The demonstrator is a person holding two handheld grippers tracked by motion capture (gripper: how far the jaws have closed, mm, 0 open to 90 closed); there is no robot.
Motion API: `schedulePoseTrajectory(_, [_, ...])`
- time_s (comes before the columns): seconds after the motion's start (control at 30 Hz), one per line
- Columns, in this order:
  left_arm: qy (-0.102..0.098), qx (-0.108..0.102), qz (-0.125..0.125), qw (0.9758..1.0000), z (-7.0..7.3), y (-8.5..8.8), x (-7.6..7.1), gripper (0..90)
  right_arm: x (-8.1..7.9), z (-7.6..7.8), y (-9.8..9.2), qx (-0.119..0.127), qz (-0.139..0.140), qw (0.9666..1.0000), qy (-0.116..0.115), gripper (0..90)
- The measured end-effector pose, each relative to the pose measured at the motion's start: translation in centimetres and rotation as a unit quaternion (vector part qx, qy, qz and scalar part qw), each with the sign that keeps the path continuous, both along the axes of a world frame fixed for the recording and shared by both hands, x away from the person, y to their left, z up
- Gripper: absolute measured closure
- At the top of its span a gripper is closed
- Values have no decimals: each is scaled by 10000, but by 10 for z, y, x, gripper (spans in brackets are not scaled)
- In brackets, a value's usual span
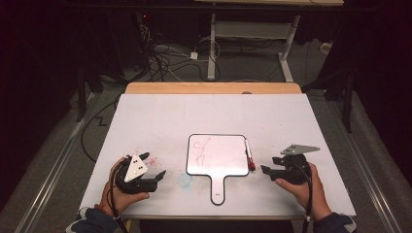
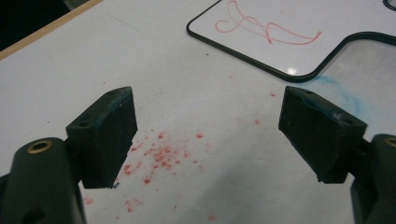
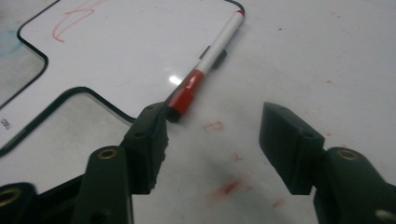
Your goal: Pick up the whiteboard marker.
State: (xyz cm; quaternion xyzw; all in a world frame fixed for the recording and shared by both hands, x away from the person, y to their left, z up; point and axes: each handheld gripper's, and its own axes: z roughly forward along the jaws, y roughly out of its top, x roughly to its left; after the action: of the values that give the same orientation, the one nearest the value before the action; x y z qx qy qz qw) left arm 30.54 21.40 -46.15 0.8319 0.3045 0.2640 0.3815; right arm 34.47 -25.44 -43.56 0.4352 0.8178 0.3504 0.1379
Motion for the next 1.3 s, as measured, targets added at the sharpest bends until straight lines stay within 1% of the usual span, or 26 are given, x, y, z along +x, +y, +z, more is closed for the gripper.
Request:
schedulePoseTrajectory(0.03, [-6,-5,-1,10000,0,0,0,182,3,1,2,21,-29,10000,33,437])
schedulePoseTrajectory(0.07, [-4,-3,-3,10000,0,-1,0,182,10,3,5,28,-9,10000,73,440])
schedulePoseTrajectory(0.1, [2,-1,-9,10000,0,-1,0,182,14,5,6,89,-30,9999,106,442])
schedulePoseTrajectory(0.13, [6,0,-9,10000,-1,-1,0,182,14,5,6,89,-30,9999,106,442])
schedulePoseTrajectory(0.17, [13,4,-8,10000,-1,-1,0,182,25,6,9,132,-52,9998,170,459])
schedulePoseTrajectory(0.23, [21,15,-23,10000,-1,-1,0,182,36,8,13,145,-101,9996,222,469])
schedulePoseTrajectory(0.3, [19,21,-34,10000,-1,-1,0,183,48,7,19,180,-11,9991,394,477])
schedulePoseTrajectory(0.33, [29,23,-43,10000,-1,-1,0,183,48,7,19,180,-11,9991,394,477])
schedulePoseTrajectory(0.37, [34,23,-49,10000,-2,-1,0,183,54,7,22,164,-25,9989,439,489])
schedulePoseTrajectory(0.4, [38,27,-52,10000,-2,-1,0,183,66,5,27,89,49,9979,632,497])
schedulePoseTrajectory(0.43, [-8,50,-77,10000,-2,-1,0,183,72,4,30,60,32,9974,711,497])
schedulePoseTrajectory(0.47, [59,30,-67,10000,-2,-1,-1,183,78,3,31,66,37,9969,785,497])
schedulePoseTrajectory(0.5, [56,31,-70,10000,-2,-1,-1,183,78,3,31,66,37,9969,785,497])
schedulePoseTrajectory(0.53, [55,30,-70,10000,-2,-1,-1,183,83,2,33,65,77,9958,913,497])
schedulePoseTrajectory(0.57, [58,24,-76,10000,-2,-1,-1,183,88,0,34,63,64,9951,985,495])
schedulePoseTrajectory(0.6, [56,16,-80,10000,-2,-1,-1,183,91,-1,36,52,35,9945,1050,491])
schedulePoseTrajectory(0.63, [50,34,-92,9999,-1,-1,-2,183,95,-3,38,30,77,9939,1101,488])
schedulePoseTrajectory(0.7, [43,-3,-88,10000,-1,-1,-2,188,101,-7,43,-33,87,9927,1203,489])
schedulePoseTrajectory(0.9, [53,4,-100,9999,-1,-1,-3,188,108,-12,48,-121,40,9914,1303,511])
schedulePoseTrajectory(0.93, [53,4,-101,9999,-1,-1,-3,188,110,-13,48,-111,39,9916,1289,516])
schedulePoseTrajectory(0.97, [50,5,-107,9999,-1,-1,-3,188,112,-15,49,-66,-5,9904,1378,518])
schedulePoseTrajectory(1.03, [52,21,-117,9999,-2,-1,-3,188,114,-16,49,-32,-17,9904,1382,522])
schedulePoseTrajectory(1.2, [63,18,-125,9999,-2,-1,-3,188,116,-17,50,-52,-22,9902,1392,537])
schedulePoseTrajectory(1.27, [41,35,-137,9999,-2,-2,-3,201,117,-18,50,8,-17,9900,1408,578])
schedulePoseTrajectory(1.3, [22,31,-145,9999,-1,-2,-4,201,117,-18,50,8,-17,9900,1408,578])
